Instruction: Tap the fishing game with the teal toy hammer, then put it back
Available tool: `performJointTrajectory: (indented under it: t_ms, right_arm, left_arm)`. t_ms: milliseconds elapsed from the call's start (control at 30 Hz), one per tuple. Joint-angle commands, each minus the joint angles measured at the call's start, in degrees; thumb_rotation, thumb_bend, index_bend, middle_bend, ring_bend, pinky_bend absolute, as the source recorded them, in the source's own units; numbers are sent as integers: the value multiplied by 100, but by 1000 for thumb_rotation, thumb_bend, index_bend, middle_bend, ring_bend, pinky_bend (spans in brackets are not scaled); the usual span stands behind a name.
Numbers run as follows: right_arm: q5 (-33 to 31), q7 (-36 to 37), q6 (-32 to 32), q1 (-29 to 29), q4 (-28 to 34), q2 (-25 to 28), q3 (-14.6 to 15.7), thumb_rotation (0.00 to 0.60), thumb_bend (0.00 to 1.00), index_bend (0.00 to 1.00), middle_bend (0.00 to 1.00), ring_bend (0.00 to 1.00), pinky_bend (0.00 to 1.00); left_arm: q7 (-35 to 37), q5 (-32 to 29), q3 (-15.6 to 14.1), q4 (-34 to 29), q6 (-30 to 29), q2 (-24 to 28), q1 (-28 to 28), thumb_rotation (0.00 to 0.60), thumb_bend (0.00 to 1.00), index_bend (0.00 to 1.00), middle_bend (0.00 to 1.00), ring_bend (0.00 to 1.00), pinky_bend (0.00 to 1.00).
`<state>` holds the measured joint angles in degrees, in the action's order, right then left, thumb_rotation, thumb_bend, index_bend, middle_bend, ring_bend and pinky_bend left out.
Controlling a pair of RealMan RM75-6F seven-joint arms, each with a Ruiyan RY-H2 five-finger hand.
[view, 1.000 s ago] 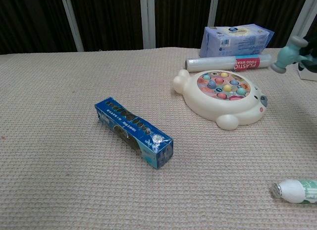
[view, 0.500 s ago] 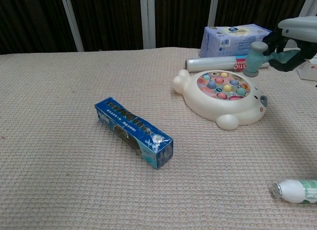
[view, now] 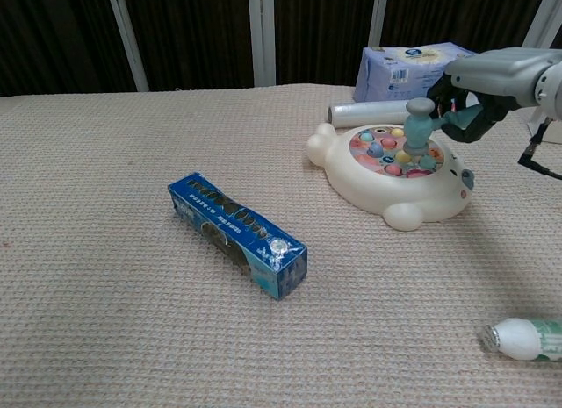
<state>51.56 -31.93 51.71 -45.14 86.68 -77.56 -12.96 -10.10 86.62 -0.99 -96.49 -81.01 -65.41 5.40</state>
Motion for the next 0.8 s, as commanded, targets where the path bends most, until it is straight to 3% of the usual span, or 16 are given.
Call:
performJointTrajectory:
  t_ms: [33,467,800]
  right_arm:
    - [-104,-37,-26,-34,-39,-12,52,600,715,885,748,521,178]
    - [-213,90,-126,-82,-268,-71,207,600,717,886,748,521,178]
    - [-346,-6,-33,-280,105,171,32,600,717,886,748,521,178]
  left_arm:
    - [8,-5,-3,11,-6,-4,-6,600,80,31,36,0,0]
    - [-28,-1,-17,-13,-30,-14,-20,600,80,31,35,0,0]
    - [-18,-3,-4,-2,-18,-25,0,600,80,31,35,0,0]
